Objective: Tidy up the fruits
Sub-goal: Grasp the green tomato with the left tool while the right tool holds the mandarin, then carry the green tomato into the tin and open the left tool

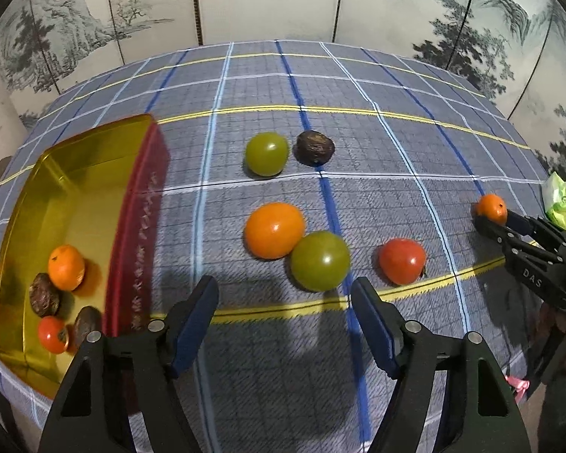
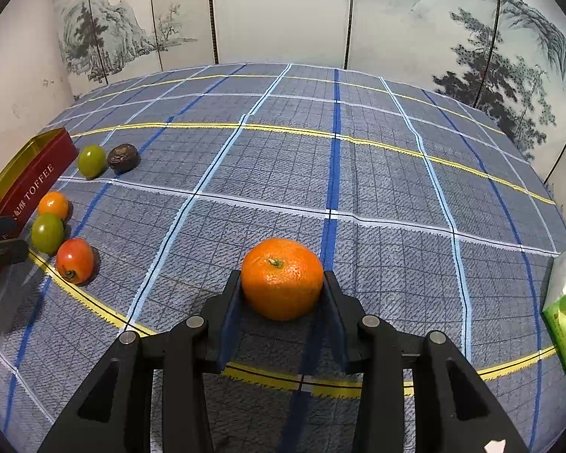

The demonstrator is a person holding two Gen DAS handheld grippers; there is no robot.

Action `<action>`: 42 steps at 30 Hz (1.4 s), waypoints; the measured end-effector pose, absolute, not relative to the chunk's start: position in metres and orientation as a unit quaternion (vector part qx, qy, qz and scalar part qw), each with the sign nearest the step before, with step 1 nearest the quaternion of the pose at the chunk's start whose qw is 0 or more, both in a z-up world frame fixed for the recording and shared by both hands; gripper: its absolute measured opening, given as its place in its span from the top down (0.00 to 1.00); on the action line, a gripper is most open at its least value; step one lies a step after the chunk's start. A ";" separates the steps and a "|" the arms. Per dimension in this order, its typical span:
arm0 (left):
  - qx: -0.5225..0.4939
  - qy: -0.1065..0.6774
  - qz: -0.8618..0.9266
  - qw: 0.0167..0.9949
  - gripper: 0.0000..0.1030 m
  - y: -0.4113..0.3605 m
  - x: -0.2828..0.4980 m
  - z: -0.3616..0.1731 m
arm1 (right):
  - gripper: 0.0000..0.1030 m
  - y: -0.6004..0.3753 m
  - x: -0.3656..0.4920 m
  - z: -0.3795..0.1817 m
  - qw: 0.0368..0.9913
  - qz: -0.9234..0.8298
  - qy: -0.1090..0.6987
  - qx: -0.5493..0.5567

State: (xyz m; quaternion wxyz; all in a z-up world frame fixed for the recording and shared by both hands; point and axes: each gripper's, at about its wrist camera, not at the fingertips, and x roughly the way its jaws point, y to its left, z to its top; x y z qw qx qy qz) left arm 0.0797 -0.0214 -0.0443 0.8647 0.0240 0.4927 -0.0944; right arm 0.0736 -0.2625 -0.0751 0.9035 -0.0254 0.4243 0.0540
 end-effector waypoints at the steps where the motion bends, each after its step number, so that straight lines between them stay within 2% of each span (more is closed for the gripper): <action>1: 0.025 0.493 -0.094 0.864 0.32 -0.023 0.082 -0.045 | 0.63 -0.263 0.073 -0.075 0.904 0.054 0.424 -0.024; 14: 0.012 0.517 -0.099 0.850 0.52 -0.038 0.099 -0.061 | 0.63 -0.265 0.070 -0.076 0.905 0.056 0.420 -0.019; 16: 0.002 0.519 -0.108 0.848 0.64 -0.038 0.099 -0.062 | 0.63 -0.265 0.070 -0.076 0.905 0.056 0.420 -0.019; 32: -0.004 0.521 -0.093 0.849 0.65 -0.023 0.087 -0.056 | 0.63 -0.265 0.070 -0.076 0.906 0.055 0.420 -0.019; 42: -0.018 0.501 -0.093 0.860 0.65 -0.005 0.074 -0.028 | 0.63 -0.264 0.070 -0.076 0.906 0.055 0.420 -0.019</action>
